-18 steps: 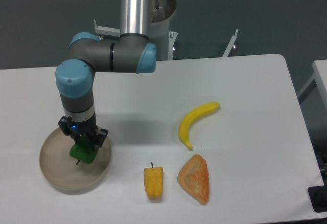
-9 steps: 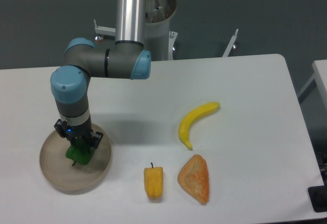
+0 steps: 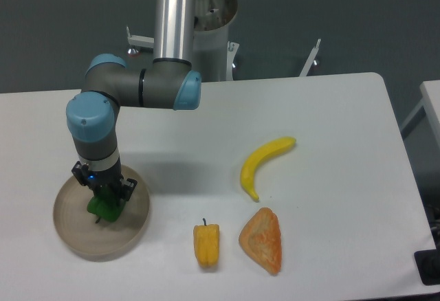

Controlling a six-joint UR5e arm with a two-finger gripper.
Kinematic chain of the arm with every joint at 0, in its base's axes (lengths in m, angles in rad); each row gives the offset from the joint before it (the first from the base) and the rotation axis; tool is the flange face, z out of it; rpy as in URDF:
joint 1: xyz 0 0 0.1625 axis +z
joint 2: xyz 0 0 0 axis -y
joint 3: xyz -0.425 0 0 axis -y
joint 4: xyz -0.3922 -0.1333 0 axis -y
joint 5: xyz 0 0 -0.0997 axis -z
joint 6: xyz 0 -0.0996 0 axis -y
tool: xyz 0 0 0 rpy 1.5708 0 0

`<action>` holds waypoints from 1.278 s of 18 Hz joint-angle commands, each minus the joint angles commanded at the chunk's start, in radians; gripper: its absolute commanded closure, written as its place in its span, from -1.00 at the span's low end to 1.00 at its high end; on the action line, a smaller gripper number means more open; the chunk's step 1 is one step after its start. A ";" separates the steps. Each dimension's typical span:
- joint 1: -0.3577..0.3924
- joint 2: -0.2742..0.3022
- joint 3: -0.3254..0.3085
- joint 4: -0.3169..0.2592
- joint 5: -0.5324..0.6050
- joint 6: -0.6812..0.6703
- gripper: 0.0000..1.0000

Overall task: Place the green pepper on the plate
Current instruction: 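Hold the green pepper on the plate surface, then open the gripper to release the green pepper onto the plate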

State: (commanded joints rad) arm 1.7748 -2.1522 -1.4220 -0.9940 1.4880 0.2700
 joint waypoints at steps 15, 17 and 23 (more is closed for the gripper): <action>0.002 0.028 0.005 0.000 -0.003 0.028 -0.70; 0.008 0.047 0.000 -0.002 -0.005 0.052 -0.84; 0.107 0.113 0.000 -0.075 0.006 0.202 -0.92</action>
State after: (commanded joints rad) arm 1.8819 -2.0388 -1.4220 -1.0690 1.4941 0.4721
